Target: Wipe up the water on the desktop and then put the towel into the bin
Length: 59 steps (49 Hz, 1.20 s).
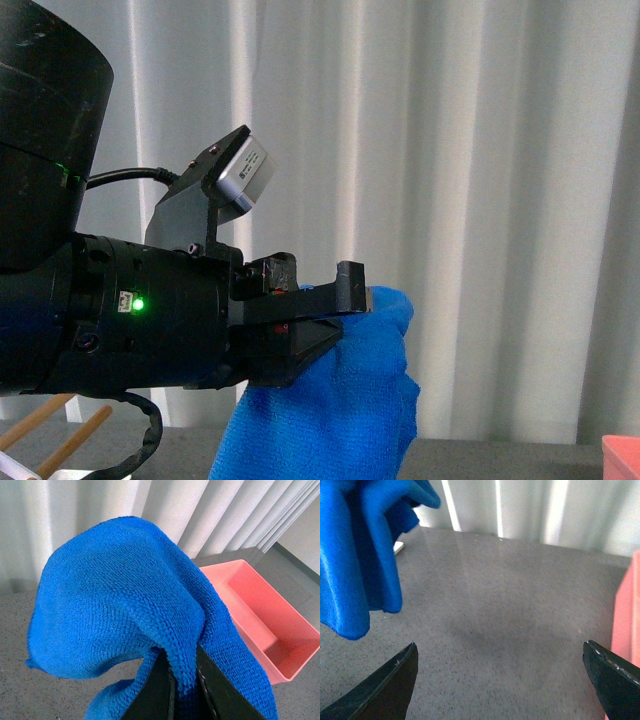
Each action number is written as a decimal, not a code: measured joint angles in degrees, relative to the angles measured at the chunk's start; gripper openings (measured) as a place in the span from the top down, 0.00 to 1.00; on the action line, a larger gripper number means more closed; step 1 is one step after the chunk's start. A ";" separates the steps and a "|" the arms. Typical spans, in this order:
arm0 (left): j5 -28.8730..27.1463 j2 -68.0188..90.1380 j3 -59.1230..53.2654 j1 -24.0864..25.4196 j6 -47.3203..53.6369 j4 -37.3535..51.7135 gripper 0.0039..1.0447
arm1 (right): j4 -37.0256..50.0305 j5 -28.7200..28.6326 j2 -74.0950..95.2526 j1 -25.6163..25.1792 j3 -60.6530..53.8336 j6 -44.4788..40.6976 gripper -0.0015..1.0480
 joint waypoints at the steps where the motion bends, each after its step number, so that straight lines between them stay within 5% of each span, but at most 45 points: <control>1: 0.02 0.00 0.00 0.00 0.00 0.00 0.96 | 0.90 -0.59 1.11 0.17 0.28 -0.55 0.07; 16: 0.00 0.02 0.00 0.00 0.00 0.00 0.96 | 19.76 -11.02 26.40 8.57 5.97 0.79 0.07; 34: 0.00 0.02 0.00 0.00 0.00 0.00 0.96 | 34.67 -9.79 44.89 17.92 13.49 9.33 0.07; 54: 0.02 0.02 0.00 0.00 0.00 0.00 0.96 | 38.93 -7.02 59.19 25.29 25.68 12.44 0.07; 59: 0.02 0.02 0.00 0.00 0.00 0.00 0.96 | 39.78 -6.14 60.30 26.14 27.26 12.48 0.20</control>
